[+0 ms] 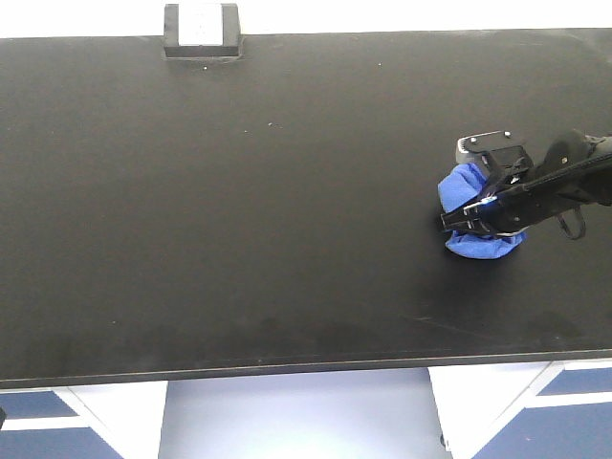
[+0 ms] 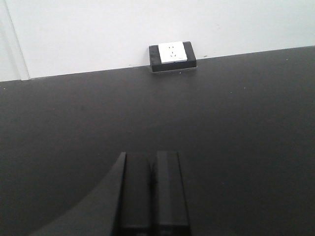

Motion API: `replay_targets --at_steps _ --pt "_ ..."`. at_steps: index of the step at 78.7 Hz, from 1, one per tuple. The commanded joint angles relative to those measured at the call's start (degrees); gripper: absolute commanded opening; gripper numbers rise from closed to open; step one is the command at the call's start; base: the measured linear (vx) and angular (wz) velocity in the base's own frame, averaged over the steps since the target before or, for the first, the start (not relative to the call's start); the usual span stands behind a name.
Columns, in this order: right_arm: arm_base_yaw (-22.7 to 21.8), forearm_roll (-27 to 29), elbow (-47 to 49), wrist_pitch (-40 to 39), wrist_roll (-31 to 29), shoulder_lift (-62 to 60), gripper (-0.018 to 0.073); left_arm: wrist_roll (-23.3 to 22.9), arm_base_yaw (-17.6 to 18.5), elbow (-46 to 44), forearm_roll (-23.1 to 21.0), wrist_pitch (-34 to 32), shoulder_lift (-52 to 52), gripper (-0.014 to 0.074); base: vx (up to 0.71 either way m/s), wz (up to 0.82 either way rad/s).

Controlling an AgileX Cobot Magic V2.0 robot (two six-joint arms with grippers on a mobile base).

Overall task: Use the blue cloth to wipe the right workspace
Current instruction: 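Wipe the cloth across the bench surface with the right gripper, then open the right gripper and lift it off the cloth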

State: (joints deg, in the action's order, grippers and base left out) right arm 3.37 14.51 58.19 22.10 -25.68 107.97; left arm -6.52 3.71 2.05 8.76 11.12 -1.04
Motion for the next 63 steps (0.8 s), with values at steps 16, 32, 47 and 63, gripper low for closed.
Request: replay_targets --at_steps 16,32,47,63 --pt "-0.35 -0.16 0.50 -3.25 0.49 -2.41 0.0441 -0.09 0.33 -1.62 -0.03 -4.82 -0.57 -0.0006 0.00 0.00" --pt "-0.35 -0.29 0.50 -5.41 1.31 -6.55 0.0615 -0.09 0.33 -1.62 -0.03 -4.82 -0.57 -0.0006 0.00 0.00" --pt "-0.35 -0.20 0.50 -2.16 1.36 -15.75 0.0582 -0.09 0.33 -1.62 -0.03 -4.82 -0.57 -0.0006 0.00 0.00" --pt "-0.35 -0.15 0.50 5.18 3.11 -31.50 0.0438 -0.09 0.33 -1.62 -0.03 -4.82 -0.57 -0.0006 0.00 0.00"
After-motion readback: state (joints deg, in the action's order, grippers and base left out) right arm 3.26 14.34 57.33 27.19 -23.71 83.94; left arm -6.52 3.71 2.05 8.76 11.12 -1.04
